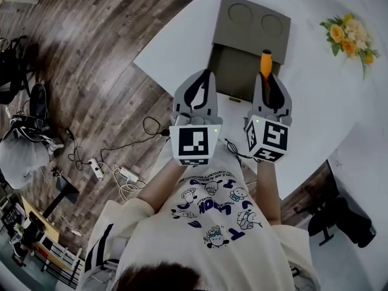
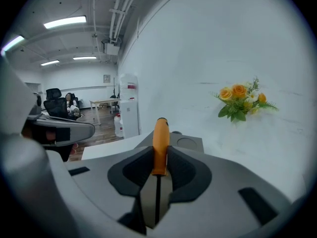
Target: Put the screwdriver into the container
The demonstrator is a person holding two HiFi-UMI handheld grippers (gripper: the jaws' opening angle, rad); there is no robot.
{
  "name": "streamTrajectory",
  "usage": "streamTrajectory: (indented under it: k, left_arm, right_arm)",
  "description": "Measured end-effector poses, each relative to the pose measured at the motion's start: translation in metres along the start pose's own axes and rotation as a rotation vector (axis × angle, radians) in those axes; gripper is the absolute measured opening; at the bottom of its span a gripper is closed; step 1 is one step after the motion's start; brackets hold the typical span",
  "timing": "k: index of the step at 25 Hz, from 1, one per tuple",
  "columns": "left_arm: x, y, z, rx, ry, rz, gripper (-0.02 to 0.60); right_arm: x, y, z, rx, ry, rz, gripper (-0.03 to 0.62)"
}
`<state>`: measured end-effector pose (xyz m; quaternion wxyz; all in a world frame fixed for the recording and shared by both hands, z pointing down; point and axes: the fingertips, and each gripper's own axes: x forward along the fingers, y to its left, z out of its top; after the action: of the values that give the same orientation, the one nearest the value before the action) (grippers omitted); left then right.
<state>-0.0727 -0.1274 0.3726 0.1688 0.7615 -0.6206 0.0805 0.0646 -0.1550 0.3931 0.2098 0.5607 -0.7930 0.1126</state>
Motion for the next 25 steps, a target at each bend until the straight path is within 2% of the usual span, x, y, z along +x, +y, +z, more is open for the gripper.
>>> streamTrajectory:
  k: [10,25]
  left_arm:
    - [0.014,0.008,-0.015,-0.022,0.047,0.024,0.02]
    - [0.03,0.021,-0.039,-0.064,0.114,0.069,0.02]
  right_arm:
    - [0.025,0.012,-0.017,-0.134,0.084,0.142,0.103]
    - [0.059,0.045,-0.067,-0.336,0.263,0.397,0.103]
